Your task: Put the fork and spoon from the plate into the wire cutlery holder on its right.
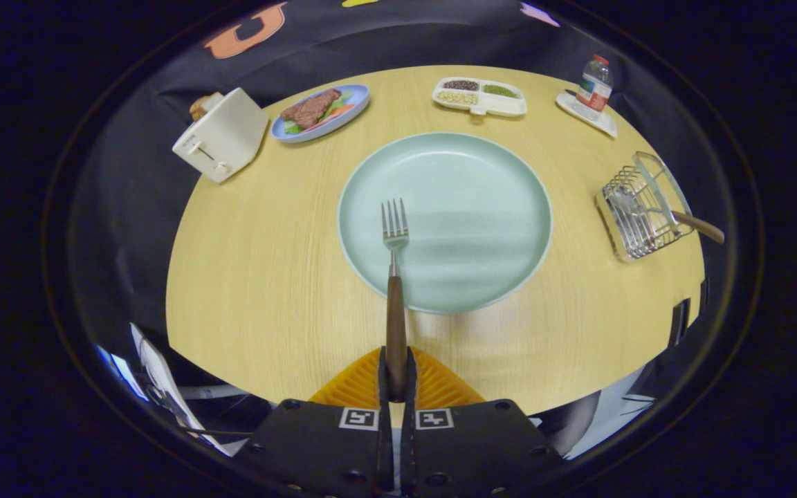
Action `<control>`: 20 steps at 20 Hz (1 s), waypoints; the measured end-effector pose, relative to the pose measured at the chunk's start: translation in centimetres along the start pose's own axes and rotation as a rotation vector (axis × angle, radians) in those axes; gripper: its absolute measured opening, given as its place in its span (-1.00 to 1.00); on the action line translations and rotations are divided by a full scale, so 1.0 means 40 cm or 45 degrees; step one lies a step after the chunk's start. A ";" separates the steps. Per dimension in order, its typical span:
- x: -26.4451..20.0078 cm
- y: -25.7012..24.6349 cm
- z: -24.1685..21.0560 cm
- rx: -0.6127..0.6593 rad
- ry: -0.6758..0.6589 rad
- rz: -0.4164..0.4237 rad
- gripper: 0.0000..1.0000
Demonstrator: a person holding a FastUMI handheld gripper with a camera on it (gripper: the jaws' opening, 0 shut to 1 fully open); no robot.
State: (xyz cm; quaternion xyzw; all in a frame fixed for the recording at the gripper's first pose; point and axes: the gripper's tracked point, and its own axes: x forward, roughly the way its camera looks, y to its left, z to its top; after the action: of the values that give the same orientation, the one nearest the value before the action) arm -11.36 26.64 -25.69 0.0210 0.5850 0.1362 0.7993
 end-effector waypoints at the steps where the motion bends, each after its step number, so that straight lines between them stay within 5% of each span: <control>1: -0.012 -0.010 0.003 0.004 -0.007 0.006 -0.91; 11: -0.166 -0.109 0.070 0.096 -0.103 0.085 -0.99; 20: -0.370 -0.411 0.127 0.216 -0.234 -0.001 -1.00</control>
State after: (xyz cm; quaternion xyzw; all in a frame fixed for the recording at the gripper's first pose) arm -7.53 7.87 -13.51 0.1008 0.5187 0.0834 0.8449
